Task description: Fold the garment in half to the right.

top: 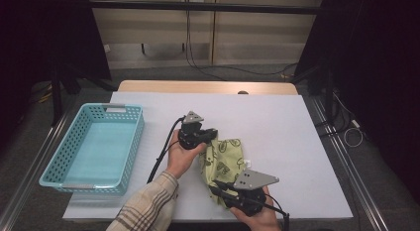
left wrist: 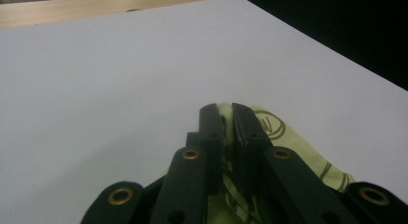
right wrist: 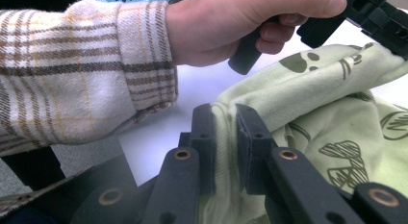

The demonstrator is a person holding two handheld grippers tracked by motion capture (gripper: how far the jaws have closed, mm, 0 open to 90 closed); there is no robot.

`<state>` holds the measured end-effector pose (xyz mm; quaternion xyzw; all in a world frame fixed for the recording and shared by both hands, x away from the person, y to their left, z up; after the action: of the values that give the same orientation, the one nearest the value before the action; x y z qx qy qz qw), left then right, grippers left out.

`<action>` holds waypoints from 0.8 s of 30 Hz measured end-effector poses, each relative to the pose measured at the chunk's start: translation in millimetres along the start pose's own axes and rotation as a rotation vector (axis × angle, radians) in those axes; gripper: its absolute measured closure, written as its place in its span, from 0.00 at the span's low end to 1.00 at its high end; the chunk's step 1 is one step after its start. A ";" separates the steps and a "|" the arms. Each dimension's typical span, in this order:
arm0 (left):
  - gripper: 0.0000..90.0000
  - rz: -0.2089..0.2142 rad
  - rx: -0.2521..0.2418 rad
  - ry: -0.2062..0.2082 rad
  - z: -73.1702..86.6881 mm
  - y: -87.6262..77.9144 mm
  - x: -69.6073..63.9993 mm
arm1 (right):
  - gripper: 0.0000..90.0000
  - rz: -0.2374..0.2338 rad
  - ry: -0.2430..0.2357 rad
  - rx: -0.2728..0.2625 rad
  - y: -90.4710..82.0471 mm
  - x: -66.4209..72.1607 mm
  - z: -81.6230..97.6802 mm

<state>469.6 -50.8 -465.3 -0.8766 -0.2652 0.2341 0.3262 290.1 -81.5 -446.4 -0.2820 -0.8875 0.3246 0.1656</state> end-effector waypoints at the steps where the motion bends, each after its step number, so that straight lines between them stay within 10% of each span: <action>1: 0.93 0.001 -0.007 -0.004 -0.6 1.3 -0.6 | 0.88 0.001 -0.004 -0.001 -0.4 -0.8 0.3; 24: 0.93 0.026 0.028 0.004 0.5 22.5 -12.3 | 0.88 0.031 0.021 0.025 -7.6 -10.5 15.7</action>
<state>467.1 -72.7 -478.4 -0.8758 -0.2496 0.2402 0.3360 287.8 -100.2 -454.1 -0.2971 -0.8771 0.3352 0.1734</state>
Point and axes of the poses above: each handheld gripper's, and its own axes: y roughly forward along the jaws, z roughly out of its underside, x roughly to its left, the point moved 10 cm from there along y, roughly forward along the jaws, and after that the axes turned 15 degrees about x, right-handed, at the moved point
